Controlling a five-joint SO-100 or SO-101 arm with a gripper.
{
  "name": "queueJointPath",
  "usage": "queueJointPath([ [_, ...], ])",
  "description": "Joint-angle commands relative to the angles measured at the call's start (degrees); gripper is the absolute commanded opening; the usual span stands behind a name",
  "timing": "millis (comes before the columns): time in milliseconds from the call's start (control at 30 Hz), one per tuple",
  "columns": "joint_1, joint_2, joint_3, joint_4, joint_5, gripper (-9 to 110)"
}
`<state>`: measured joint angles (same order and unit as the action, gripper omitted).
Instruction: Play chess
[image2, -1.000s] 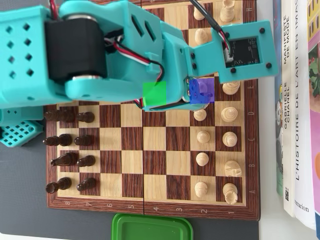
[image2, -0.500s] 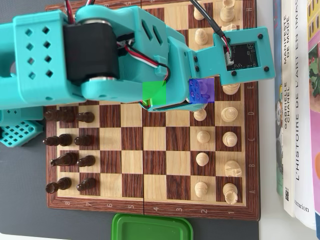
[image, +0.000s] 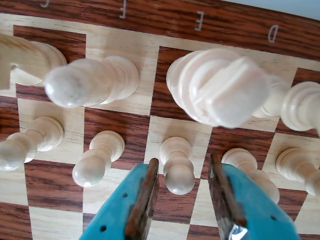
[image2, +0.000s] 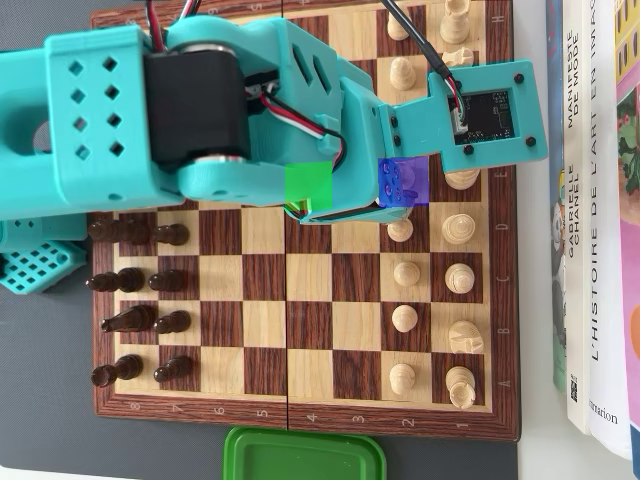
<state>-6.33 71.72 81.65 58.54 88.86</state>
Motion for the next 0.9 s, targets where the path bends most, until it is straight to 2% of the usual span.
queueJointPath([
  [0,0.5,0.4,-2.4,-0.4,-0.2,15],
  [333,1.1,0.4,-2.4,-0.4,-0.2,15],
  [567,1.2,0.4,-2.4,-0.4,-0.3,6],
  [867,1.1,0.8,-2.4,-0.3,-0.3,6],
])
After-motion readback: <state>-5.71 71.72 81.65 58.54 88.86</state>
